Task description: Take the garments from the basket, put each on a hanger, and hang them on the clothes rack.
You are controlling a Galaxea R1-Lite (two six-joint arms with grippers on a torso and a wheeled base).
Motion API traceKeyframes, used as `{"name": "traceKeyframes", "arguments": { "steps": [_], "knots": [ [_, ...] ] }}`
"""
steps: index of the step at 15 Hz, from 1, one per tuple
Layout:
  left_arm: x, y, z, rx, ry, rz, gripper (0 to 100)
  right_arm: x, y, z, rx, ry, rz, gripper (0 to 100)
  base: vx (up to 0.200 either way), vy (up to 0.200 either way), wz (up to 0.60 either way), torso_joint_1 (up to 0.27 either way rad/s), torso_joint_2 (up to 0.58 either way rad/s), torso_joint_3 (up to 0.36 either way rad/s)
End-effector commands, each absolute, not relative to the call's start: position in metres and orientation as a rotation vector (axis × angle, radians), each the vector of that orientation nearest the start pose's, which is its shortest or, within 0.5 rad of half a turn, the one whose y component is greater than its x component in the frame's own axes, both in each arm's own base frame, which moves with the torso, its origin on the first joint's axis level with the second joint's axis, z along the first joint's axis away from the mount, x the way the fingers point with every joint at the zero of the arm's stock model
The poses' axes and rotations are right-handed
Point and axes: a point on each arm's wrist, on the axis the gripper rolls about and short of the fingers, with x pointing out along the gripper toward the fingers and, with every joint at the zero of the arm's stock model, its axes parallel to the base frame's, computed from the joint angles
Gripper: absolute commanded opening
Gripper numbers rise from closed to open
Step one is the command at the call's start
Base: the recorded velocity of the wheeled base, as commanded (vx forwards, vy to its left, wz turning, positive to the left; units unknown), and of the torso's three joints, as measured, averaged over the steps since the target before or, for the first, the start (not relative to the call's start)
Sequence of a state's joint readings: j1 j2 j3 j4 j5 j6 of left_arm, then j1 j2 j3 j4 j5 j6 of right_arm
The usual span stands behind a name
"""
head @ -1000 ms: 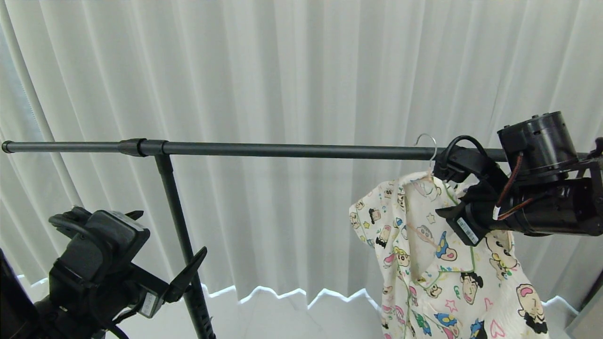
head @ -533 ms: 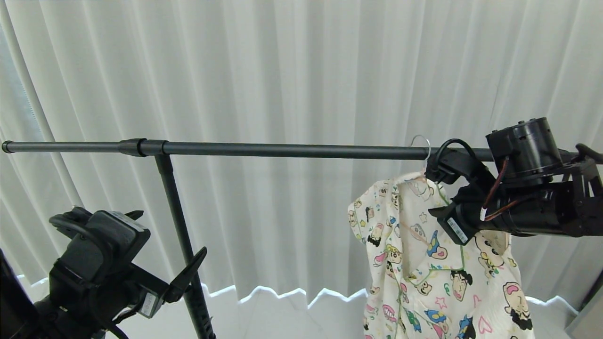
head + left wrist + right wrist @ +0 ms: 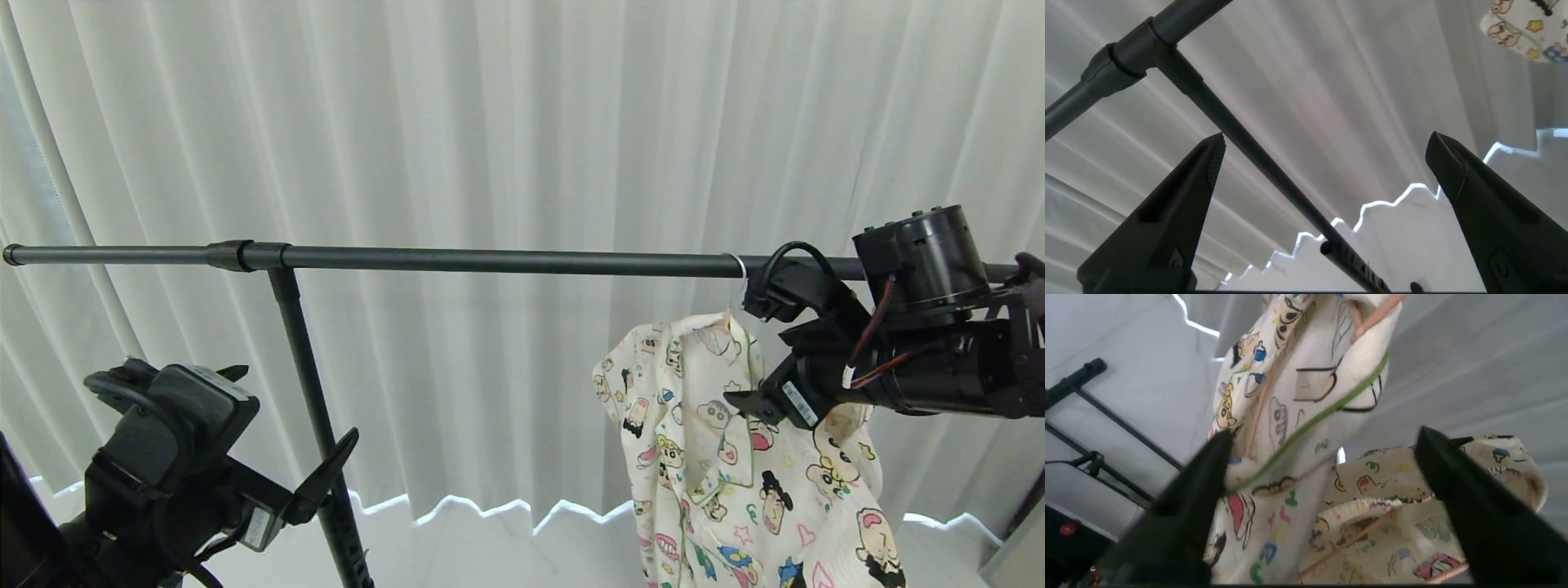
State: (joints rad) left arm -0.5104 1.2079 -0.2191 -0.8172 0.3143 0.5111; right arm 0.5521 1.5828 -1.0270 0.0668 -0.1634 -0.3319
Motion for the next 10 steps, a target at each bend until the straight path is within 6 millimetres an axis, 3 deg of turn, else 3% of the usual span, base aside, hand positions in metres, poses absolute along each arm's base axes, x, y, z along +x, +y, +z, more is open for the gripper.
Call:
{"name": "traceKeyframes", "arguments": {
  "steps": [1, 6, 9, 10],
  "knots": [
    [0.137, -0.068, 0.159, 0.576, 0.102, -0.23, 100, 0.227, 0.135, 0.223, -0.519, 0.487, 0.466, 100, 0.0, 0.0, 0.0, 0.0, 0.0, 0.0],
    [0.138, -0.065, 0.157, 0.577, 0.119, -0.21, 100, 0.186, 0.112, 0.248, -0.339, 0.404, 0.503, 100, 0.0, 0.0, 0.0, 0.0, 0.0, 0.0],
    [0.139, -0.052, 0.151, 0.576, 0.159, -0.134, 100, 0.16, 0.079, 0.246, -0.286, 0.388, 0.408, 100, 0.0, 0.0, 0.0, 0.0, 0.0, 0.0],
    [0.139, -0.048, 0.15, 0.573, 0.172, -0.107, 100, 0.152, 0.067, 0.243, -0.28, 0.385, 0.366, 100, -0.2, 0.0, 0.0, 0.002, 0.0, -0.002]
  ]
}}
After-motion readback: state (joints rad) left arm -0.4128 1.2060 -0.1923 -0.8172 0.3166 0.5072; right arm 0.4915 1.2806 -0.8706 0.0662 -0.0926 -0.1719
